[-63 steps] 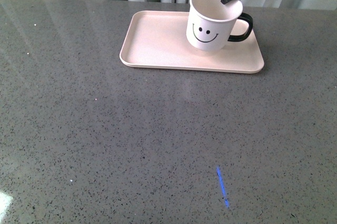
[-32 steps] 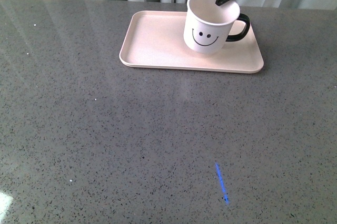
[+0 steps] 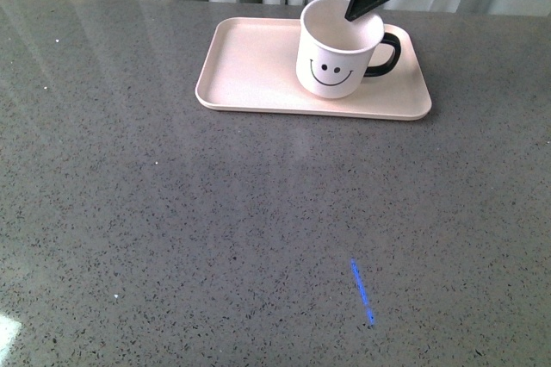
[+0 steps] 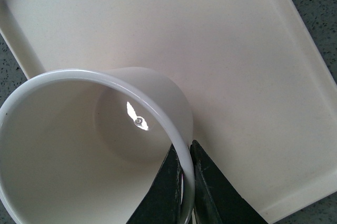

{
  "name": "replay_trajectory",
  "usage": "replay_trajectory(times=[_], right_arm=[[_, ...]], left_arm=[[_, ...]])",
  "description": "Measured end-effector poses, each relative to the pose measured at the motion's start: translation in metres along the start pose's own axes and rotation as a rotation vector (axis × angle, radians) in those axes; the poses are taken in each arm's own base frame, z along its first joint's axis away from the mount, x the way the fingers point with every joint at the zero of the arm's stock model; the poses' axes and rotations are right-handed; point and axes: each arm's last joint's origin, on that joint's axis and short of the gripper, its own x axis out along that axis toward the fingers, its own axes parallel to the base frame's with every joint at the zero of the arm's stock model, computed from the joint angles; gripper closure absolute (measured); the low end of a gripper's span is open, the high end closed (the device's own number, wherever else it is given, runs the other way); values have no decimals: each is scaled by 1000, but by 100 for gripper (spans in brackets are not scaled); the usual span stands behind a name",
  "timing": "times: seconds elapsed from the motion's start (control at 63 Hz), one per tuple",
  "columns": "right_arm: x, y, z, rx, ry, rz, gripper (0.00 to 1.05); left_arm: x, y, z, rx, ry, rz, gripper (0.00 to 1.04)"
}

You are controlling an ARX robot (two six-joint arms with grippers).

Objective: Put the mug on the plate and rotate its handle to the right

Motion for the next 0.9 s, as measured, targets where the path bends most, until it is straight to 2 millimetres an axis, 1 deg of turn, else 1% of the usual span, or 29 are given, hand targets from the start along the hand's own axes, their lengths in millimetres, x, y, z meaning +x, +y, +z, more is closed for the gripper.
replay_trajectory(times=[0.476, 0.698, 0.905], right_arm=[[2, 3, 1, -22, 17, -1, 103], [10, 6, 1, -34, 31, 7, 103], [11, 6, 1, -38, 37, 3, 103]], left_arm=[[0, 0, 0, 0, 0, 0, 9], [0, 0, 0, 0, 0, 0, 9], [0, 0, 0, 0, 0, 0, 9]])
